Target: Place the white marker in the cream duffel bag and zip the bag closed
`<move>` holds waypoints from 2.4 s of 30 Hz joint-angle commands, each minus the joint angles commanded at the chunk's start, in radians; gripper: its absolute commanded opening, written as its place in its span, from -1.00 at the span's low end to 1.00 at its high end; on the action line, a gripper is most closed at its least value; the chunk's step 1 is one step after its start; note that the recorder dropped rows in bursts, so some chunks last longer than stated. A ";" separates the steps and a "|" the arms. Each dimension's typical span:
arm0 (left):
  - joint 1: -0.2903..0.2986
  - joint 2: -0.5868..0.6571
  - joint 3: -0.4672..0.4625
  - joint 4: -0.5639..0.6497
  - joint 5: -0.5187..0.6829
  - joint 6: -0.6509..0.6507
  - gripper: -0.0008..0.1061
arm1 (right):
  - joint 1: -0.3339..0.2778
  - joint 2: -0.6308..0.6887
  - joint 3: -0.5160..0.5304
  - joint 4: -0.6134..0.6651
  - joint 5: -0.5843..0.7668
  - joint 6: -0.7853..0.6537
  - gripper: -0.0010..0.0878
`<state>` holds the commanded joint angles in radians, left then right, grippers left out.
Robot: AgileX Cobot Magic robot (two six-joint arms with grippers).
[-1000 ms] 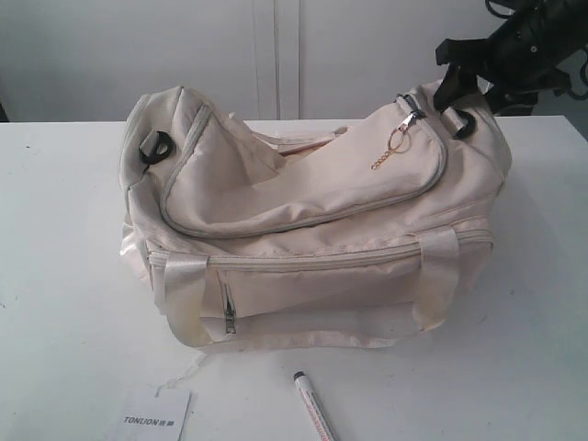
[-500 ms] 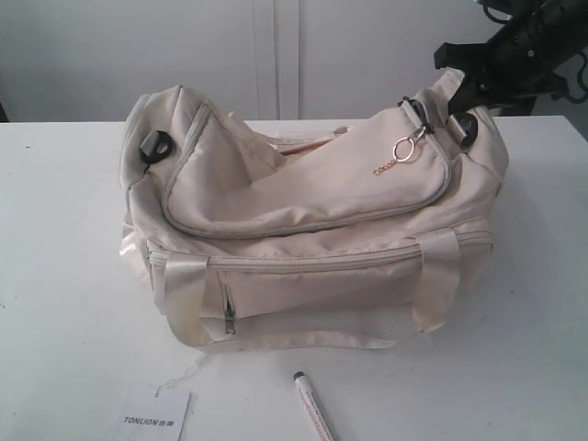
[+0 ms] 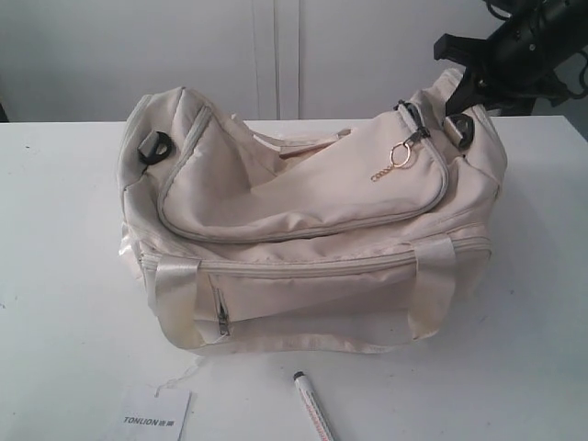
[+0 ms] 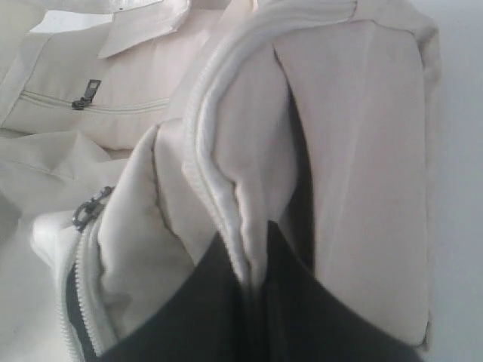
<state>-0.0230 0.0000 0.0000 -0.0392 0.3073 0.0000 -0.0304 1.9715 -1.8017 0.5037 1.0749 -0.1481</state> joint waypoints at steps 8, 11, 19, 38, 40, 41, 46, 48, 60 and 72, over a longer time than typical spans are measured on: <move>0.000 0.000 0.000 0.000 0.000 0.000 -0.99 | 0.000 0.000 0.000 -0.004 -0.025 -0.002 -0.98; 0.000 0.000 0.000 0.000 0.000 0.000 -0.99 | 0.000 0.000 0.000 -0.006 -0.023 -0.004 -0.98; 0.000 0.000 0.000 0.000 0.000 0.000 -0.99 | 0.000 0.000 0.000 -0.006 -0.025 -0.004 -0.98; 0.001 0.000 0.000 -0.019 -0.257 -0.006 -0.99 | 0.000 0.000 0.000 -0.006 -0.025 -0.004 -0.98; 0.001 0.000 0.000 -0.019 -0.301 -0.006 -0.99 | 0.000 0.000 0.000 -0.006 -0.025 -0.004 -0.98; 0.001 0.000 0.000 -0.019 -0.323 0.000 -0.99 | 0.000 0.000 0.000 -0.006 -0.025 -0.004 -0.98; 0.001 0.000 0.000 -0.019 -0.346 0.000 -0.99 | 0.000 0.000 0.000 -0.006 -0.025 -0.004 -0.98; 0.001 0.000 0.000 -0.019 -0.381 0.000 -0.99 | 0.000 0.000 0.000 -0.006 -0.025 -0.004 -0.98; 0.001 0.000 0.000 -0.019 -0.643 0.000 -0.99 | 0.000 0.000 0.000 -0.006 -0.025 -0.004 -0.98; 0.001 0.000 -0.053 -0.019 -0.591 0.000 -0.99 | 0.000 0.000 0.000 -0.006 -0.025 -0.004 -0.98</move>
<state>-0.0222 0.0000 -0.0527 -0.0579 -0.2839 0.0000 -0.0304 1.9715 -1.8017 0.4978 1.0499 -0.1521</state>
